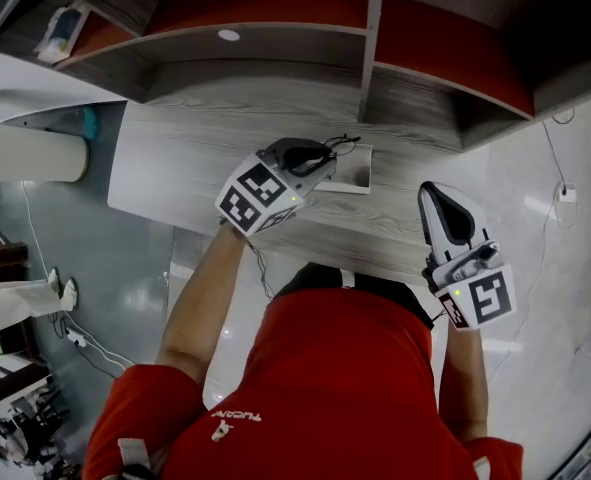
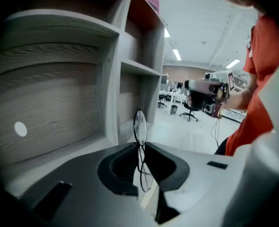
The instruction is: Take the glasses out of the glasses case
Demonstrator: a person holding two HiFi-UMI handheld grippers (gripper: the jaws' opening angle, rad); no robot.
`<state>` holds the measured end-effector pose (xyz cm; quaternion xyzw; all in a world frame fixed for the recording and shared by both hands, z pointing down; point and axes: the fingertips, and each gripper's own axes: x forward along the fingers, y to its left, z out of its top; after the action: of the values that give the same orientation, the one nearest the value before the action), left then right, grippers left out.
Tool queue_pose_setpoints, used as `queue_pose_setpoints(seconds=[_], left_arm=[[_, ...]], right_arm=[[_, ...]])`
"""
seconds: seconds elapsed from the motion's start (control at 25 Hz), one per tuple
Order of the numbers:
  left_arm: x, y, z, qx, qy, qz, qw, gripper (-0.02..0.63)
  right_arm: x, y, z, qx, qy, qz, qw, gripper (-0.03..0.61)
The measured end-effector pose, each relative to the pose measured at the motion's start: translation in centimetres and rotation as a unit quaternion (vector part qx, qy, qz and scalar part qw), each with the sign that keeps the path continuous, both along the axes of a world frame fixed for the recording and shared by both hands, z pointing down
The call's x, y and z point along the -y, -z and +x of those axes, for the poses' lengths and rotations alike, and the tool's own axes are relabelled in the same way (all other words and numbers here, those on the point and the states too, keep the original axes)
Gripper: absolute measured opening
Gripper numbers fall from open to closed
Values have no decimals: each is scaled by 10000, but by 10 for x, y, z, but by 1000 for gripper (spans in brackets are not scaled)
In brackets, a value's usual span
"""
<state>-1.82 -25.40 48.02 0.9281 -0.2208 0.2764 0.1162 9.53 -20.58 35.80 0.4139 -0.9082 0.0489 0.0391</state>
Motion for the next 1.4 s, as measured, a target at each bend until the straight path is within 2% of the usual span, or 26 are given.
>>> queue_pose_setpoints(seconds=[0.16, 0.36, 0.48, 0.68, 1.04, 1.4], left_arm=[[2, 26, -7, -539, 432, 217, 9974, 43], [-6, 60, -8, -1028, 769, 702, 9892, 43], [-13, 87, -7, -1440, 973, 1044, 9792, 43], [-28, 132, -12, -2078, 1376, 1557, 9558, 41], [-51, 174, -19, -2472, 1852, 2099, 9276, 41], [-56, 188, -21, -2562, 1888, 2270, 9205, 41]], right_arm=[[-1, 7, -8, 50, 70, 83, 9999, 5], [-4, 16, -17, 90, 162, 194, 9996, 5], [-5, 24, -24, 167, 228, 262, 9993, 5], [-11, 37, -33, 308, 363, 385, 9981, 5], [-30, 51, -46, 527, 585, 535, 9955, 3], [-36, 60, -46, 517, 630, 675, 9944, 3]])
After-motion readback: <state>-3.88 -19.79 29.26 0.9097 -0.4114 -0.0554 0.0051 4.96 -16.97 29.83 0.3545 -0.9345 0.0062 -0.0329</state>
